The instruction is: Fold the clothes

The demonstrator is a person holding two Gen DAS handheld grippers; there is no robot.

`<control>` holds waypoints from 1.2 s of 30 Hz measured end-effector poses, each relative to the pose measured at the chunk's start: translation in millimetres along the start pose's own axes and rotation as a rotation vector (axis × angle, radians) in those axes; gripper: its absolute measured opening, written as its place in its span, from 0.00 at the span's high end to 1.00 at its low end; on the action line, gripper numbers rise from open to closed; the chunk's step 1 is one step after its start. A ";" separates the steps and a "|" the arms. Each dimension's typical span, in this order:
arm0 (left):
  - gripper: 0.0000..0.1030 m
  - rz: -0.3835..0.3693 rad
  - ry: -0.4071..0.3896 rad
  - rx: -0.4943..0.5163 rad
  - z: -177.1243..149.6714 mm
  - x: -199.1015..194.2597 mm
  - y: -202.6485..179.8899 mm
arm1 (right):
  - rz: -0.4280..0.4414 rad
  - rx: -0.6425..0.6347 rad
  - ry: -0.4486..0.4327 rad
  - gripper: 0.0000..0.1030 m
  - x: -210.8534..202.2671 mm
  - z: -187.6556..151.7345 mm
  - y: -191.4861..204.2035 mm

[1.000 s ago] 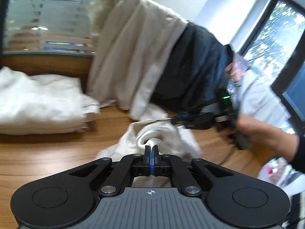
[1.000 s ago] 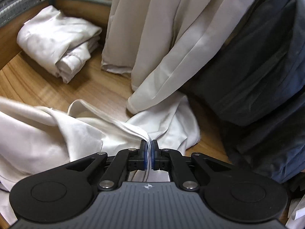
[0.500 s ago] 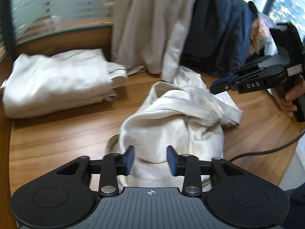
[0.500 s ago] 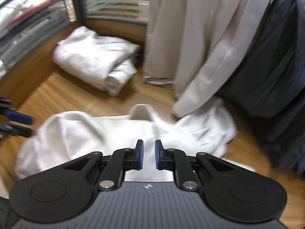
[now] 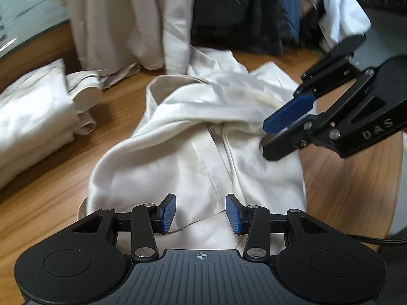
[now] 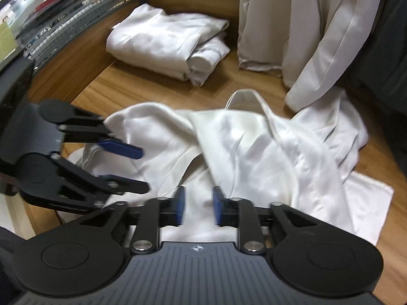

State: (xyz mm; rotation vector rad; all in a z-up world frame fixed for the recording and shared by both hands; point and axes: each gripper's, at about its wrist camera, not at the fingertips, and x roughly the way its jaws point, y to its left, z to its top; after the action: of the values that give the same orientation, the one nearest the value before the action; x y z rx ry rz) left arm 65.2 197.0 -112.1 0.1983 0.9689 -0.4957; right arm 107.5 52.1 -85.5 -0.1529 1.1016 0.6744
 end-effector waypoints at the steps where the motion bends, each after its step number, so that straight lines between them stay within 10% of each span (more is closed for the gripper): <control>1: 0.52 -0.004 0.009 0.020 0.7 3.1 -1.0 | 0.009 -0.004 0.005 0.61 2.8 -1.8 1.2; 10: 0.44 0.012 0.053 0.160 1.0 22.9 -14.5 | -0.035 -0.078 0.103 0.52 41.8 -21.0 11.4; 12: 0.44 0.003 0.063 0.197 0.4 26.6 -18.7 | -0.049 -0.087 0.108 0.59 45.4 -24.6 11.4; 14: 0.44 0.014 0.056 0.228 -0.3 29.2 -23.3 | -0.048 -0.067 0.115 0.91 45.8 -25.6 7.7; 20: 0.44 0.020 0.010 0.261 0.3 32.1 -29.2 | -0.032 0.013 0.061 0.95 20.3 -25.8 0.9; 21: 0.46 0.019 -0.001 0.259 0.5 31.9 -29.3 | -0.030 0.023 0.054 0.95 15.3 -26.5 0.6; 24: 0.91 0.009 -0.027 0.248 3.3 29.0 -28.6 | -0.037 0.041 0.046 0.95 4.4 -31.2 1.1; 36: 0.94 -0.107 -0.235 -0.046 19.2 -95.1 18.4 | -0.095 0.028 0.076 0.95 -13.8 -49.3 -3.1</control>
State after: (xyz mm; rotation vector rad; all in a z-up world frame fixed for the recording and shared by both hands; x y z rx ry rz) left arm 44.0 235.6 -23.8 0.0455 0.7628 -0.5810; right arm 67.3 22.3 -97.1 -0.2074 1.1691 0.5717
